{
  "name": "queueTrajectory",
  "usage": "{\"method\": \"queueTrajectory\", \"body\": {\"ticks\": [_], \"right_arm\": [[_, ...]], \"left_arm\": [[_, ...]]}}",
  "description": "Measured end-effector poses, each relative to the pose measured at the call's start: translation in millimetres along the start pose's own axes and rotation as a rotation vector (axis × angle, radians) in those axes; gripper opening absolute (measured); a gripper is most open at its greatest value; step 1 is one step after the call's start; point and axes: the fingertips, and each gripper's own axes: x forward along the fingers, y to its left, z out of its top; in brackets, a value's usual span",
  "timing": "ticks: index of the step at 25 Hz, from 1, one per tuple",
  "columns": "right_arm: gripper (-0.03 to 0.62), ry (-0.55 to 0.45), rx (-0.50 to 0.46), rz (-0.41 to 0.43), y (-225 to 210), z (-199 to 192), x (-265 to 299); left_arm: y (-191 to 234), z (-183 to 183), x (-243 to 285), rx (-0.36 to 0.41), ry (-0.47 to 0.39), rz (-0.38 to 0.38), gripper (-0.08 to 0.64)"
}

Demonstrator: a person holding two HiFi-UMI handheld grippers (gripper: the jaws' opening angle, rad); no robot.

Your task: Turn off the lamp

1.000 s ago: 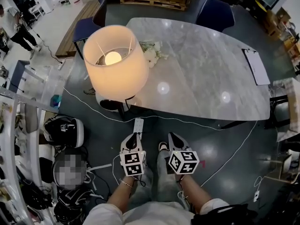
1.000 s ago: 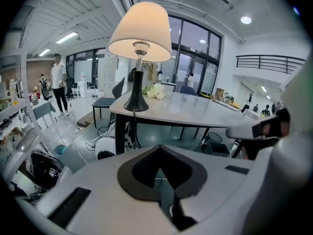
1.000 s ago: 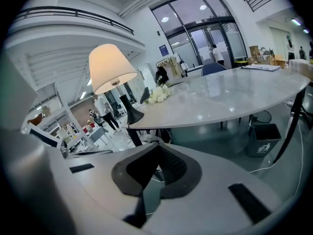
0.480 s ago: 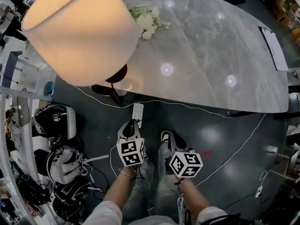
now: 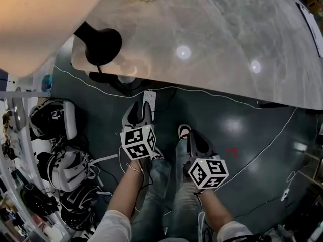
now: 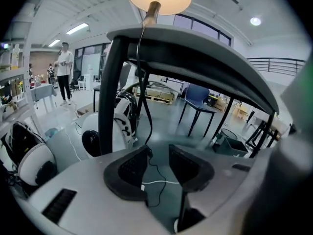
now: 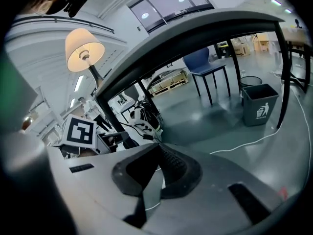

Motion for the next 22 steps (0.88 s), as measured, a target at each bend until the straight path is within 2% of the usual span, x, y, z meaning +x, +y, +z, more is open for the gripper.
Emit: {"method": "queueTrajectory", "body": {"ticks": [2, 5, 9, 12, 16, 18, 22], "right_arm": [[-0.002, 0.0, -0.03, -0.002, -1, -6, 3], [-0.002, 0.013, -0.045, 0.003, -1, -15, 6], [-0.002, 0.043, -0.033, 0.003, -5, -26, 12], [-0.002, 0.053, -0.021, 0.006, -7, -28, 14], [-0.002, 0.057, -0.012, 0.013, -9, -29, 16], [-0.002, 0.057, -0.009, 0.013, -10, -27, 19], [-0.002, 0.048, 0.001, 0.014, -7, -22, 22]], "left_arm": [[0, 4, 12, 0.027, -0.024, -0.01, 0.151], [3, 11, 30, 0.058, -0.045, -0.006, 0.156], [13, 8, 63, 0.021, 0.013, 0.007, 0.155], [27, 5, 81, 0.011, 0.046, 0.051, 0.155], [31, 7, 84, 0.037, 0.052, 0.066, 0.148], [30, 7, 83, 0.054, 0.055, 0.067, 0.102], [27, 7, 82, 0.076, 0.054, 0.053, 0.089]]}}
